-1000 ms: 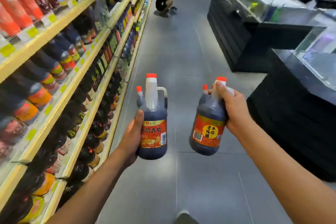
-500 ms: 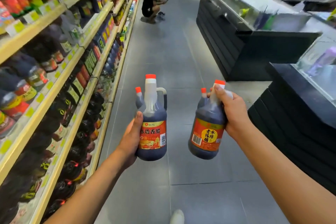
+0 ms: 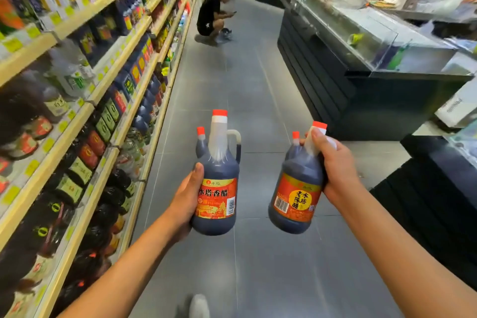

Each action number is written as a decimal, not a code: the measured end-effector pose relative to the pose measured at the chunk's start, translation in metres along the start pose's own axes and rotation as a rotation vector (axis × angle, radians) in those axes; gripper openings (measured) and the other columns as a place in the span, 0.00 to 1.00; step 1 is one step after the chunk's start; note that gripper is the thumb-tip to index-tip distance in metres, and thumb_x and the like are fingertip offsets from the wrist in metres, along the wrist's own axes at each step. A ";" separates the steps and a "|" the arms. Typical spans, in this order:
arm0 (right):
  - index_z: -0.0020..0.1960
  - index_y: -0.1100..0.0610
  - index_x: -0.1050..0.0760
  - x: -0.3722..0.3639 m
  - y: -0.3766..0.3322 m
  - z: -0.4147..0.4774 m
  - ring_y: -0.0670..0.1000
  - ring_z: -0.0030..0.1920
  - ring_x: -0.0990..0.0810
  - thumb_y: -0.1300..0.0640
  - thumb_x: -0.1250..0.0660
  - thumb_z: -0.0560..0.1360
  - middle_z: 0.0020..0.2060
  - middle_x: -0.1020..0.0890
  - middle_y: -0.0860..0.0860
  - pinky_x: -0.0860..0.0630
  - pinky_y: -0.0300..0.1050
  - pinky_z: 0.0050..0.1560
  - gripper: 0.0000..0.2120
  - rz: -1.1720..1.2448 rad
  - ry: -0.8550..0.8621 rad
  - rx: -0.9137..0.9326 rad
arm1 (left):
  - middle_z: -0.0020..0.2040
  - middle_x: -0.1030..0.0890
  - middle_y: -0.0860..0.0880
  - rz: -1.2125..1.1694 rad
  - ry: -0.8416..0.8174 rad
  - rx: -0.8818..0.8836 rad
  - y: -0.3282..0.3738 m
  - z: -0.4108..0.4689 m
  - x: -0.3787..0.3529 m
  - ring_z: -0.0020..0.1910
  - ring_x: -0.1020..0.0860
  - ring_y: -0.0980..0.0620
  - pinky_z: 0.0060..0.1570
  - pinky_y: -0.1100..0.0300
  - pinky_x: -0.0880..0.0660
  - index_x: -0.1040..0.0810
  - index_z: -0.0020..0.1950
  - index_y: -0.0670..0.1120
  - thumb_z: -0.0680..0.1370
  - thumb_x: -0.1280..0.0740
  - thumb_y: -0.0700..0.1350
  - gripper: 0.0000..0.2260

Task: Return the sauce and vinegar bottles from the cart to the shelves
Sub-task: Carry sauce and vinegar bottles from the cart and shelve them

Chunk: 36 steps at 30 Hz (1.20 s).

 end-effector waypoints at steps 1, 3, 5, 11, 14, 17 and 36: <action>0.40 0.54 0.20 -0.005 -0.004 0.017 0.54 0.40 0.17 0.46 0.31 0.78 0.36 0.15 0.51 0.19 0.53 0.47 0.13 0.010 0.009 0.000 | 0.53 0.14 0.47 0.007 -0.006 0.011 0.007 0.019 0.003 0.50 0.14 0.48 0.41 0.57 0.17 0.27 0.69 0.51 0.66 0.42 0.73 0.38; 0.36 0.51 0.19 -0.014 -0.010 0.050 0.53 0.40 0.17 0.47 0.30 0.77 0.36 0.15 0.52 0.19 0.53 0.48 0.14 0.011 0.025 0.010 | 0.54 0.14 0.47 0.010 -0.028 0.035 0.019 0.057 0.006 0.51 0.14 0.48 0.42 0.56 0.17 0.27 0.69 0.51 0.61 0.38 0.77 0.44; 0.37 0.52 0.19 -0.018 -0.016 0.083 0.53 0.40 0.17 0.47 0.30 0.77 0.37 0.15 0.53 0.19 0.54 0.49 0.13 0.022 0.043 0.014 | 0.54 0.13 0.48 0.021 -0.062 0.039 0.033 0.094 0.005 0.52 0.14 0.47 0.42 0.55 0.17 0.25 0.66 0.53 0.49 0.31 0.81 0.52; 0.40 0.54 0.20 -0.031 -0.028 0.193 0.53 0.40 0.16 0.44 0.31 0.78 0.37 0.15 0.52 0.17 0.52 0.46 0.15 -0.048 0.043 0.046 | 0.49 0.13 0.51 0.003 -0.095 -0.032 0.069 0.204 -0.008 0.48 0.14 0.49 0.39 0.58 0.18 0.25 0.61 0.55 0.47 0.25 0.78 0.49; 0.44 0.57 0.20 -0.042 -0.035 0.250 0.52 0.39 0.16 0.45 0.31 0.78 0.37 0.15 0.52 0.17 0.48 0.43 0.15 -0.094 0.011 0.069 | 0.44 0.13 0.55 0.008 -0.056 -0.052 0.086 0.250 -0.016 0.45 0.14 0.53 0.38 0.61 0.18 0.25 0.62 0.54 0.65 0.33 0.70 0.31; 0.46 0.58 0.20 -0.059 -0.041 0.305 0.54 0.41 0.16 0.44 0.32 0.78 0.39 0.15 0.54 0.18 0.49 0.42 0.17 -0.141 -0.038 0.073 | 0.46 0.13 0.57 0.002 -0.010 -0.060 0.099 0.291 -0.015 0.47 0.14 0.54 0.41 0.61 0.18 0.26 0.63 0.54 0.71 0.38 0.64 0.24; 0.44 0.56 0.20 -0.412 -0.046 0.488 0.59 0.43 0.16 0.47 0.33 0.79 0.40 0.14 0.54 0.20 0.53 0.47 0.13 -0.132 -0.526 0.014 | 0.62 0.17 0.48 -0.178 0.573 -0.205 0.187 0.392 0.232 0.60 0.17 0.44 0.62 0.41 0.22 0.30 0.72 0.54 0.57 0.22 0.72 0.48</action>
Point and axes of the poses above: each hand's wrist, its own z-axis towards the middle knuckle, its own x-axis out of the back of the hand, y = z × x, the point moved 9 cm from there along z, towards the middle knuckle
